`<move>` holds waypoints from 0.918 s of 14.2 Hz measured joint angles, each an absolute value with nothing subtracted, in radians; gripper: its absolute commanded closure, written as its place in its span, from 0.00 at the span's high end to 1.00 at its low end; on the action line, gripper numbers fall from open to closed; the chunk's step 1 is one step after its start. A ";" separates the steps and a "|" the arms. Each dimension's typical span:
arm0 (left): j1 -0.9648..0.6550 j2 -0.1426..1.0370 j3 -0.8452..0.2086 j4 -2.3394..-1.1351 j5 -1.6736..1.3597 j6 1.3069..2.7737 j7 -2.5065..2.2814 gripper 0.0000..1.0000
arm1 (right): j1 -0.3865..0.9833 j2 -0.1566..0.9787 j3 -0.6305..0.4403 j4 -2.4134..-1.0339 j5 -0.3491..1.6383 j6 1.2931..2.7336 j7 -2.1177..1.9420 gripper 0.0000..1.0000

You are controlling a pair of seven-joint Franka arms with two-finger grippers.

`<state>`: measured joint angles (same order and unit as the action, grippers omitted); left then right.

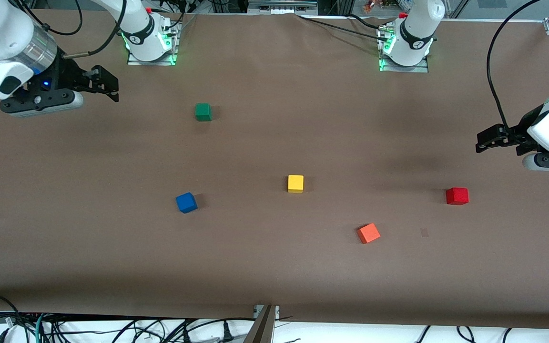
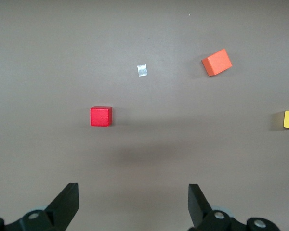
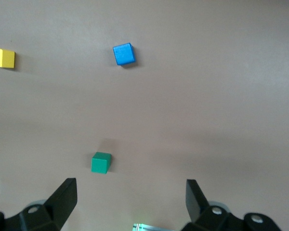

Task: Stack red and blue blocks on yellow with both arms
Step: 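Move the right gripper down toward the blue cube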

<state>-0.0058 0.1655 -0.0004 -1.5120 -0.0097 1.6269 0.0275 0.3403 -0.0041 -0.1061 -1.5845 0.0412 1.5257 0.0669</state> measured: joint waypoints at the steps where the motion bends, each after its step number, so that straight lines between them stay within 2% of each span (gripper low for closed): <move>1: -0.006 0.166 0.000 -1.512 -0.010 1.627 0.027 1.00 | 0.340 -0.002 -0.106 -1.579 0.041 1.526 0.067 1.00; 13: -0.002 0.183 0.001 -1.470 -0.010 1.632 0.027 1.00 | 0.340 0.021 -0.106 -1.567 0.041 1.525 0.066 1.00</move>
<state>-0.0025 0.1829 0.0005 -1.4697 -0.0097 1.6316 0.0271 0.3398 0.0210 -0.1062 -1.5672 0.0406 1.5251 0.0663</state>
